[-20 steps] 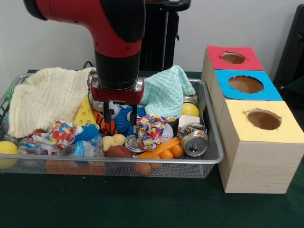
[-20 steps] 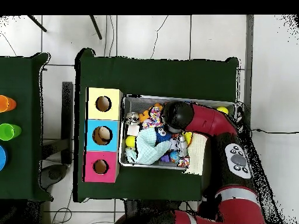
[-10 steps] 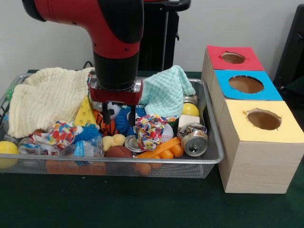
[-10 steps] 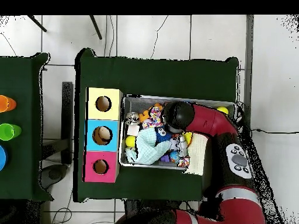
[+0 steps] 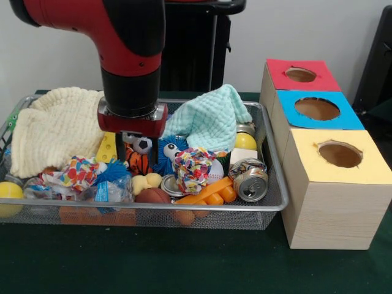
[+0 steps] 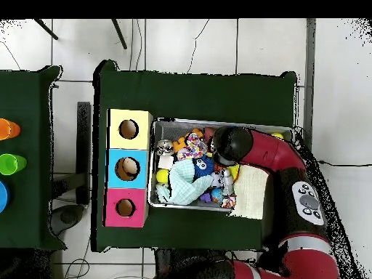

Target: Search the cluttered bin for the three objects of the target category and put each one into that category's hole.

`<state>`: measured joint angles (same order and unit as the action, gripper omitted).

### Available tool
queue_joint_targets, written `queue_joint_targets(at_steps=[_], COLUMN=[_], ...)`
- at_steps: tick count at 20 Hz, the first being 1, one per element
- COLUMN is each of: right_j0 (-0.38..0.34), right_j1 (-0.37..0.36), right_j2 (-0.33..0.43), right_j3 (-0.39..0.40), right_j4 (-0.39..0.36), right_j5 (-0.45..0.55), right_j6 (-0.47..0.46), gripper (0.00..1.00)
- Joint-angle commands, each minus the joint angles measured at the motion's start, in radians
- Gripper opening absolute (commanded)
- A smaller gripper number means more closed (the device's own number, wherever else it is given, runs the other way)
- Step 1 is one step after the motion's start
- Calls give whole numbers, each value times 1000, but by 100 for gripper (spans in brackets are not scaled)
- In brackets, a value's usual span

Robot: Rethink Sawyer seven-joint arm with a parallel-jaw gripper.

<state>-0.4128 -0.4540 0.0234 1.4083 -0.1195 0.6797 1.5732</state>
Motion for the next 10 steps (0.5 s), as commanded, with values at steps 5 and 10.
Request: queue_joint_targets(at_steps=[5, 10], right_j0=[-36, -45], right_j1=[126, 194], right_j2=[30, 44], right_j3=[-121, -196], right_j4=[-60, -57], right_j5=[33, 48], right_j6=[-1, -20], gripper=[100, 100])
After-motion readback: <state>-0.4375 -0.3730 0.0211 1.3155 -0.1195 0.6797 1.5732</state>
